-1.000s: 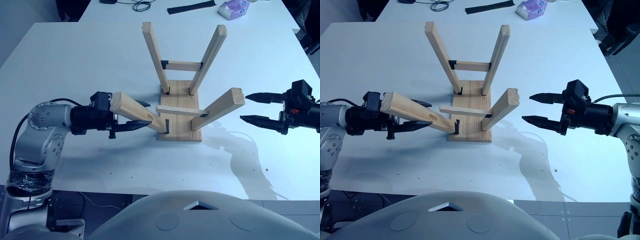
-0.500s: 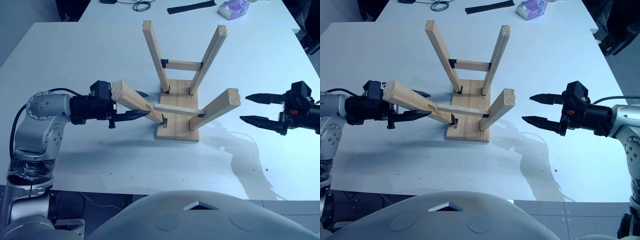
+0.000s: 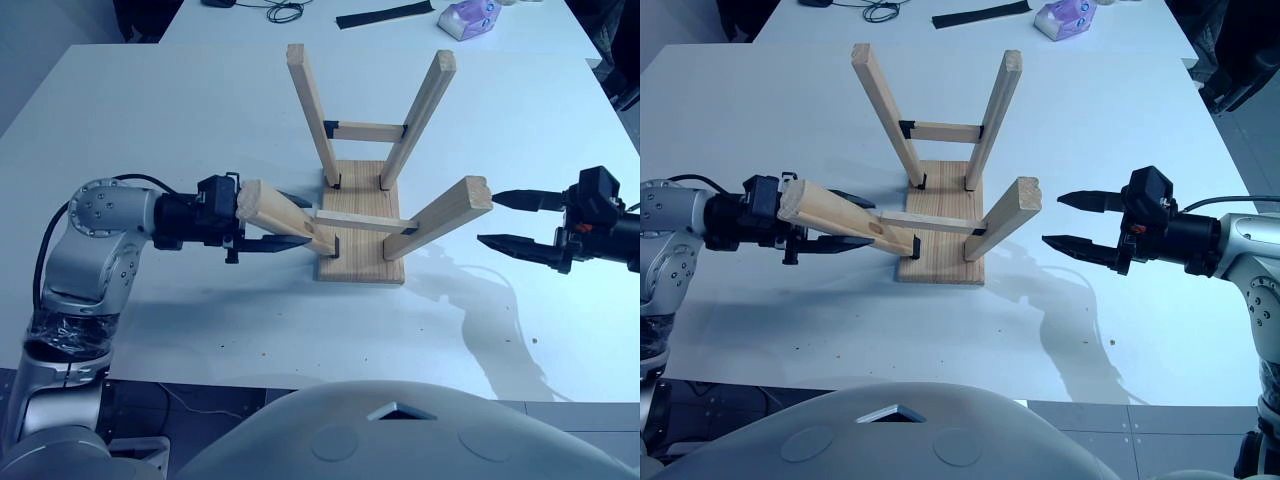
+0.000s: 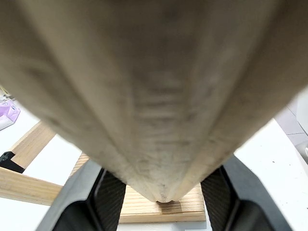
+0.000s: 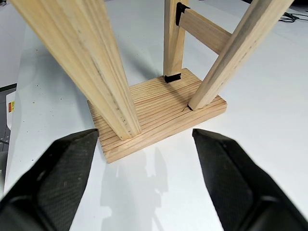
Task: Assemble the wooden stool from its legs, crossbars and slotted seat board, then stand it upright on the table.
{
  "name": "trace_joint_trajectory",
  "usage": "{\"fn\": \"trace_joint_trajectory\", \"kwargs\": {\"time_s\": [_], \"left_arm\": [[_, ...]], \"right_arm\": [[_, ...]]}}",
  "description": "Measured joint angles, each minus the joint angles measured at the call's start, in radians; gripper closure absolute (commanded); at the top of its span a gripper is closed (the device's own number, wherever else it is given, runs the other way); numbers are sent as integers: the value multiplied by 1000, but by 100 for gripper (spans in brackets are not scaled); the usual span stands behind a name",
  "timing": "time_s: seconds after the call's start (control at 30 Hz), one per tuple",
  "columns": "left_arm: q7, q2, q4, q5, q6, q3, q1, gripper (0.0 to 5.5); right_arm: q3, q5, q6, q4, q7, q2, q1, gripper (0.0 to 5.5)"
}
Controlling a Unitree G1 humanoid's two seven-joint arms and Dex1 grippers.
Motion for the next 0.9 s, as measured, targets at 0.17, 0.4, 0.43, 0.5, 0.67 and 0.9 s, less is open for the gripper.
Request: {"fn": "trace_joint_trajectory", "kwargs": {"time_s": [0.17,0.4,0.43,0.5,0.67,0.9], "left_arm": [[5,-1,46,-1,26,-33,-58,347],[1,-2,72,2,38,-57,-89,347],[0,-2,77,2,39,-61,-94,347],[-4,-2,89,1,48,-67,-111,347],[-21,-2,124,-2,62,-81,-141,347],[-37,-2,165,-1,60,-105,-181,347]], "right_arm": [[0,7,0,-22,-12,5,16,192],[7,12,-7,-37,-30,9,23,192],[14,11,-10,-38,-32,10,23,192],[28,11,-15,-42,-34,12,25,192],[32,12,-19,-57,-41,18,28,192],[42,13,-22,-76,-56,33,28,192]]}}
